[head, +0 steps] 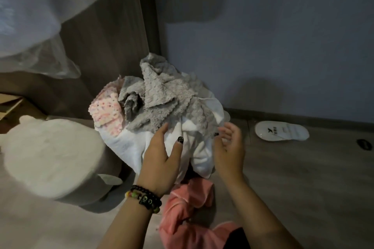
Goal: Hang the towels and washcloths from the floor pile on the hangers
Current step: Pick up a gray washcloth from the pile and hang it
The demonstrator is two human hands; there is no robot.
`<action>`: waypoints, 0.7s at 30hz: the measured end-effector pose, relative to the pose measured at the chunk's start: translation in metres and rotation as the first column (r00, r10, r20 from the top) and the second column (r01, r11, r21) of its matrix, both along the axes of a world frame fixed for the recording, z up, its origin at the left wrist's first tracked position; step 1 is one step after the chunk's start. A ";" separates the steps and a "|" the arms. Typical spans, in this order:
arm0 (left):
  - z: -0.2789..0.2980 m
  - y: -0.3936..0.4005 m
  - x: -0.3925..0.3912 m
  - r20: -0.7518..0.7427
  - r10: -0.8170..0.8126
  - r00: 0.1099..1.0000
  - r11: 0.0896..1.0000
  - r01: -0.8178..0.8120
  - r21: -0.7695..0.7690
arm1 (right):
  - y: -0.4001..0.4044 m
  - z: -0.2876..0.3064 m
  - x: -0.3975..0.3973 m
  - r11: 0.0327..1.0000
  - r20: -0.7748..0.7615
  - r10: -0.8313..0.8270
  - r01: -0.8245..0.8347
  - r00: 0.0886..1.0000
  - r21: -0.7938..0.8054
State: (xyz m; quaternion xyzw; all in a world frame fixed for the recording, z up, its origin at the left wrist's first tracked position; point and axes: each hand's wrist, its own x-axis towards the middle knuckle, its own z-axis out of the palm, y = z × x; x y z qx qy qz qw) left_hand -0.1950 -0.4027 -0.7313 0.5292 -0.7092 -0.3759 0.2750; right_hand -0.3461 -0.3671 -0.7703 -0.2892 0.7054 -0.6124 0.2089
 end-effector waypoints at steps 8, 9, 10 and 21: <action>0.005 -0.011 0.005 -0.100 0.016 0.995 1.000 -0.018 -0.025 | -0.090 -0.008 -0.021 0.906 -0.376 0.296 -0.134 0.878 0.401; 0.005 -0.013 0.006 -0.118 0.018 0.993 1.000 -0.020 -0.018 | -0.093 -0.008 -0.022 0.894 -0.431 0.316 -0.112 0.845 0.435; 0.006 -0.014 0.007 -0.137 0.024 0.990 1.000 -0.025 -0.006 | -0.094 -0.009 -0.024 0.905 -0.478 0.305 -0.094 0.824 0.415; -0.002 -0.030 0.007 -0.216 0.028 0.976 0.999 -0.020 0.037 | -0.049 0.086 -0.016 0.986 -0.443 0.008 -0.082 0.896 -0.148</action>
